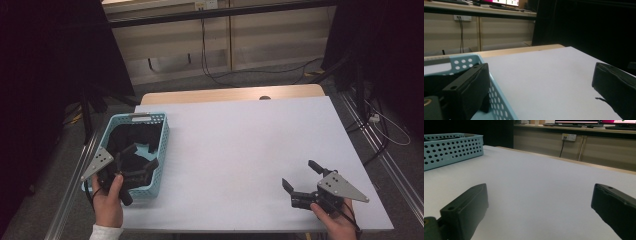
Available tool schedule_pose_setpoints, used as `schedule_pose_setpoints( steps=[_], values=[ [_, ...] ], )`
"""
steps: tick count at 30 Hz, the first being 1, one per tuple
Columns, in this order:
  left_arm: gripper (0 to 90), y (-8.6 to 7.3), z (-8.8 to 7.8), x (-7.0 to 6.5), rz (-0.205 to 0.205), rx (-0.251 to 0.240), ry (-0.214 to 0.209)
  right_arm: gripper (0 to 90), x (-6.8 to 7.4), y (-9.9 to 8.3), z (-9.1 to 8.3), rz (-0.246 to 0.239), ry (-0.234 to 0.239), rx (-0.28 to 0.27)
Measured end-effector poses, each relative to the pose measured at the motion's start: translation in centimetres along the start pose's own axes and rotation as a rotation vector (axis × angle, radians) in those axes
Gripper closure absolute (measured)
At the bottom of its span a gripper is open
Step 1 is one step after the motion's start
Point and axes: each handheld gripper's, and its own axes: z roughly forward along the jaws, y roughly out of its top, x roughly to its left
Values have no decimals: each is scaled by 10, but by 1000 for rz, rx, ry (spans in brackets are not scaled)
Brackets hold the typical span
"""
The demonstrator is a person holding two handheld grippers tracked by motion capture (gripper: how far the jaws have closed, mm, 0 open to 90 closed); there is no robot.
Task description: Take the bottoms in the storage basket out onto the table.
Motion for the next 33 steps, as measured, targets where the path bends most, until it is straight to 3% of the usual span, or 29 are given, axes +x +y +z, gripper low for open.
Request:
schedule_pose_setpoints(
  steps=[5,8,18,33],
  values=[
    [17,16,-1,8,5,-8,-1,0,-1,-1,-1,5,-7,4],
    [17,26,2,16,29,10,15,0,-1,-1,-2,6,-6,2],
    [18,38,11,33,53,62,49,0,-1,-1,-3,5,-3,3],
    [23,33,31,66,-16,129,60,1,-1,-1,-3,2,7,6]
  ],
)
